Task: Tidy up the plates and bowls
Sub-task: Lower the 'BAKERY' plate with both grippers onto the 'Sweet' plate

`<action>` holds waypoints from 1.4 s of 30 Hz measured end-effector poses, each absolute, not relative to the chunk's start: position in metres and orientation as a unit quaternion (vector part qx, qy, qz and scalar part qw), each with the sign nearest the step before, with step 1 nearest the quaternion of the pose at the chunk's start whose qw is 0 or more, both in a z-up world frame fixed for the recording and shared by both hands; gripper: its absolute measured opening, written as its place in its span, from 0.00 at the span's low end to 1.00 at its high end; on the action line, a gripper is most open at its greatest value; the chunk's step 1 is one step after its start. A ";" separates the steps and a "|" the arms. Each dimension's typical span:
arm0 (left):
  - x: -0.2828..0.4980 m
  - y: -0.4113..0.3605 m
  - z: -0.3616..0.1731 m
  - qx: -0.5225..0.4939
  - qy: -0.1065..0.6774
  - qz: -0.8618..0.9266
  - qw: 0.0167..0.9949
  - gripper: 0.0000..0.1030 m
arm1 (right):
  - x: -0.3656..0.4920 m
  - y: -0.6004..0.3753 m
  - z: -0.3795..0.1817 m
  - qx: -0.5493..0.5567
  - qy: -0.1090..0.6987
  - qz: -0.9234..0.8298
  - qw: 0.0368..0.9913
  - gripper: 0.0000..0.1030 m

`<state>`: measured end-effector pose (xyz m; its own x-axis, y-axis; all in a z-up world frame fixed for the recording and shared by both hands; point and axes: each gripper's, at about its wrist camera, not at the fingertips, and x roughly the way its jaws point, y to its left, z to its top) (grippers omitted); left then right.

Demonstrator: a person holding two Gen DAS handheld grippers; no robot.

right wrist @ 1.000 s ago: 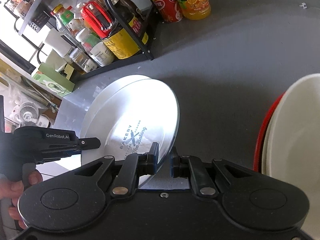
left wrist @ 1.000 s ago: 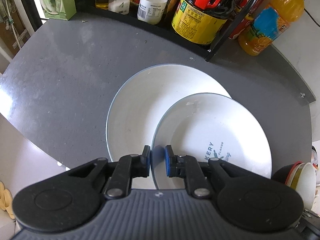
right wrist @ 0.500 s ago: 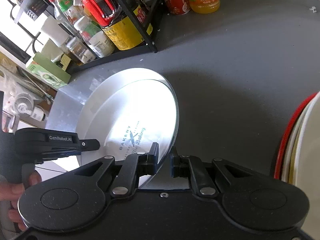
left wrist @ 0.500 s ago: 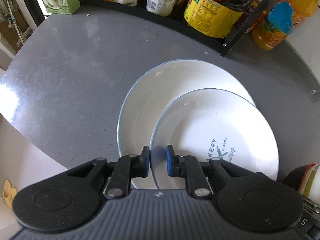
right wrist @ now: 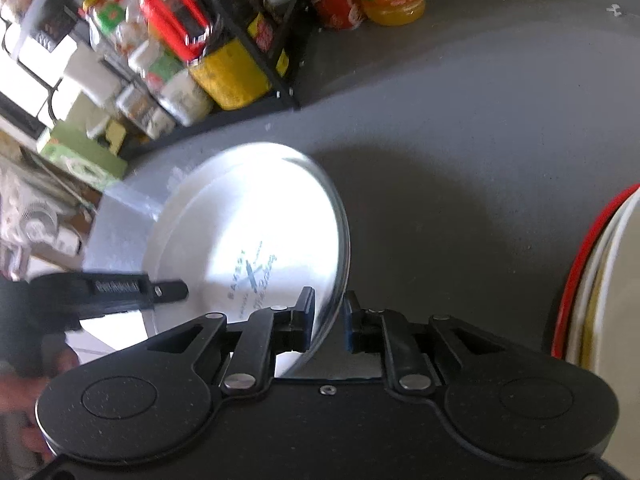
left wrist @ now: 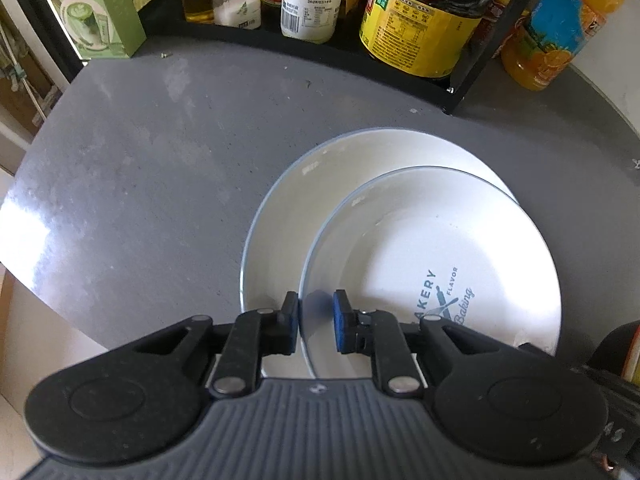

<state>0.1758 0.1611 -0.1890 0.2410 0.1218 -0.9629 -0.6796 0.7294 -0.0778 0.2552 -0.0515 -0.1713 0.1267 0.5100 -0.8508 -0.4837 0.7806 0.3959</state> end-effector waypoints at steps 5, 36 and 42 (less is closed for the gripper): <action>0.175 0.163 -0.190 -0.247 0.556 0.268 0.747 0.14 | 0.259 -0.054 -0.172 0.016 0.568 0.336 0.751 0.02; 0.171 0.165 -0.167 -0.262 0.524 0.299 0.754 0.14 | 0.260 -0.068 -0.176 0.036 0.583 0.334 0.739 0.13; 0.177 0.159 -0.160 -0.264 0.520 0.296 0.757 0.15 | 0.261 -0.077 -0.158 0.050 0.573 0.341 0.744 0.27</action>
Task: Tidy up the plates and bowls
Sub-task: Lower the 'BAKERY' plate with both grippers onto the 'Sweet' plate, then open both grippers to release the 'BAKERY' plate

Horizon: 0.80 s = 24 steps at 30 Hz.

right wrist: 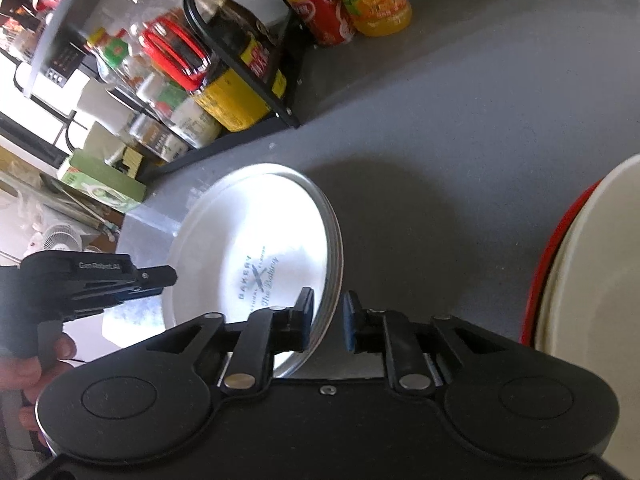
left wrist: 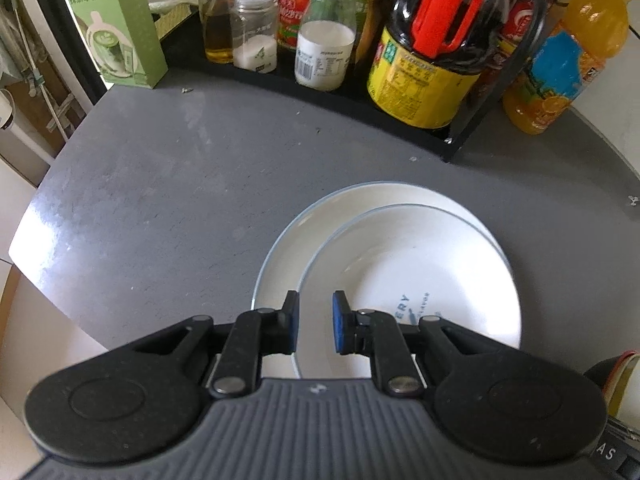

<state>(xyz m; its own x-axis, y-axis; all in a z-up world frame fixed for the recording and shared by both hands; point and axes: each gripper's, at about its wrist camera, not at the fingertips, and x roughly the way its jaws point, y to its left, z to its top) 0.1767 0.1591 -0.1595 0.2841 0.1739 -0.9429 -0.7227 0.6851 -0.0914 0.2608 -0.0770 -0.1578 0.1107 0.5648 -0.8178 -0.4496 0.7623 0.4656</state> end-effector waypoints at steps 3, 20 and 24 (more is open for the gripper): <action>0.181 0.156 -0.153 -0.264 0.525 0.292 0.755 0.22 | 0.259 -0.082 -0.145 0.056 0.561 0.349 0.749 0.42; 0.170 0.121 -0.124 -0.213 0.527 0.302 0.766 0.74 | 0.228 -0.107 -0.107 0.058 0.515 0.363 0.774 0.90; 0.161 0.111 -0.120 -0.206 0.525 0.300 0.770 0.74 | 0.215 -0.121 -0.106 0.064 0.510 0.356 0.780 0.91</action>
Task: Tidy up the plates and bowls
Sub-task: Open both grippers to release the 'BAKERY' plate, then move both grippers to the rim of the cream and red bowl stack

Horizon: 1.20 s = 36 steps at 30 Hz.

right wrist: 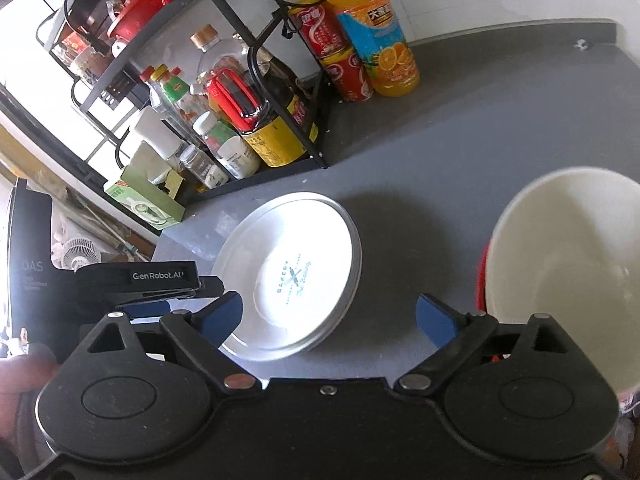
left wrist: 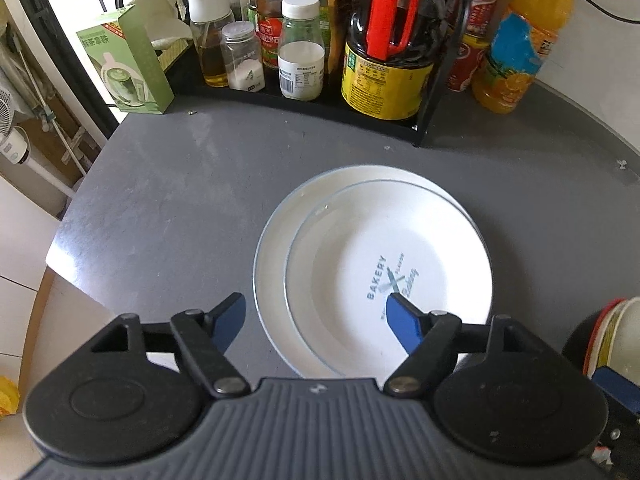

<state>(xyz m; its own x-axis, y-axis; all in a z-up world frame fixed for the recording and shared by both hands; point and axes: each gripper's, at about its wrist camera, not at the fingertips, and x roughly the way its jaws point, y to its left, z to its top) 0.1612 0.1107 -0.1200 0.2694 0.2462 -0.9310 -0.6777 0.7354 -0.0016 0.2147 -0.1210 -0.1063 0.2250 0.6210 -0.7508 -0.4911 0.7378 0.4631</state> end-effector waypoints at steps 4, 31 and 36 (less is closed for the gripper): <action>0.151 0.098 -0.118 -0.203 0.521 0.295 0.775 0.74 | 0.201 -0.137 -0.106 0.067 0.507 0.346 0.786 0.91; 0.168 -0.020 -0.106 -0.171 0.514 0.182 0.820 0.74 | 0.194 -0.247 -0.107 0.112 0.487 0.254 0.828 0.91; 0.185 -0.037 -0.107 -0.174 0.515 0.163 0.823 0.74 | 0.210 -0.266 -0.111 0.121 0.492 0.233 0.830 0.91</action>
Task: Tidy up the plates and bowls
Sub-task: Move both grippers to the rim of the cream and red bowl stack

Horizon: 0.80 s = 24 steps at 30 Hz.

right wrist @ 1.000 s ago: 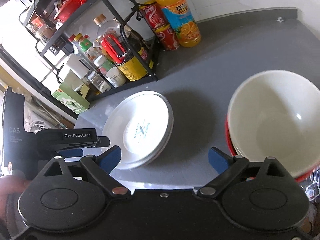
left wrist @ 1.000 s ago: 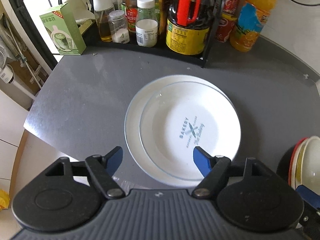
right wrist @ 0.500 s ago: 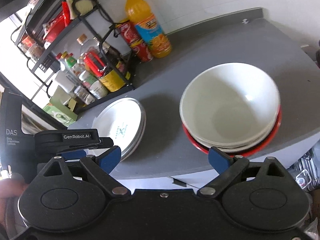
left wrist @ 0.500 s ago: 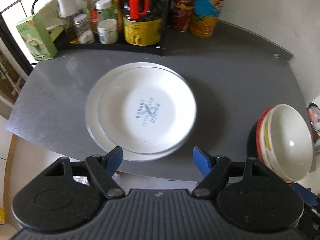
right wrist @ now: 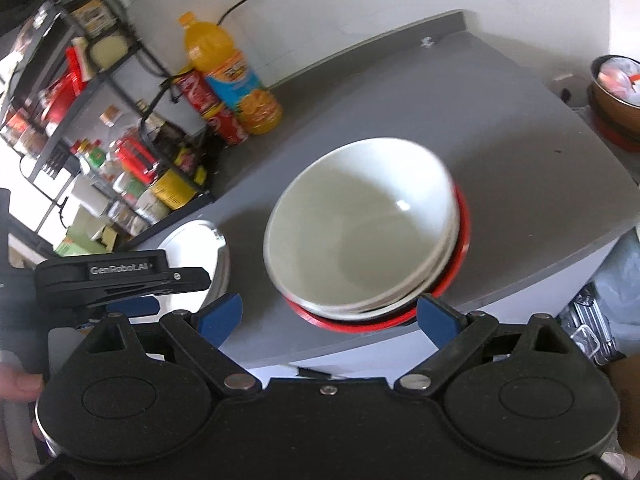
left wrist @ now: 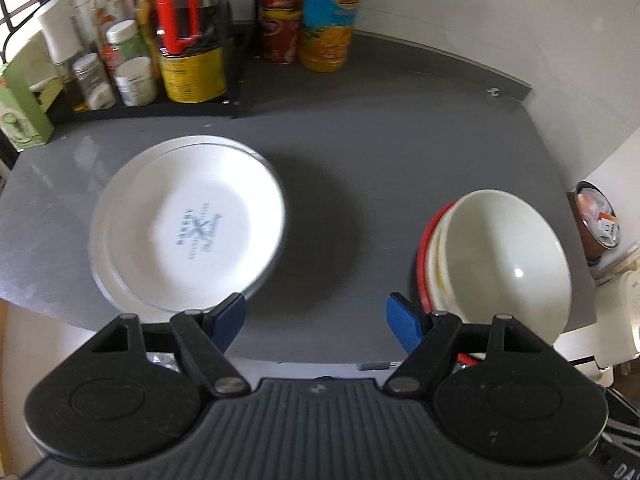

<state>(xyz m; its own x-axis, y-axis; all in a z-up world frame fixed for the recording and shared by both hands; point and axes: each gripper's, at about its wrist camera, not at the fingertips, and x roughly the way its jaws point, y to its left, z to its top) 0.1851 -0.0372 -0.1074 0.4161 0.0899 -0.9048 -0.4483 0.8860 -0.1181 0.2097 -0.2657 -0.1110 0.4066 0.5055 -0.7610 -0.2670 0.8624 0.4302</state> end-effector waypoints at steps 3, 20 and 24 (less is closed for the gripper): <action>0.197 -0.045 -0.107 -0.175 0.517 0.149 0.825 0.74 | 0.222 -0.274 -0.113 0.125 0.496 0.219 0.831 0.91; 0.271 -0.069 -0.133 -0.164 0.553 0.080 0.813 0.74 | 0.279 -0.293 -0.159 0.182 0.539 0.147 0.809 0.87; 0.280 -0.068 -0.151 -0.194 0.566 0.058 0.799 0.74 | 0.283 -0.286 -0.171 0.167 0.552 0.139 0.805 0.85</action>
<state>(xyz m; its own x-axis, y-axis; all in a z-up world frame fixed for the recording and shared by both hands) 0.2799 -0.0682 -0.1512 0.3518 -0.1269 -0.9274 -0.3127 0.9179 -0.2443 0.2826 -0.2859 -0.1711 0.3525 0.4077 -0.8423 -0.0402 0.9059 0.4216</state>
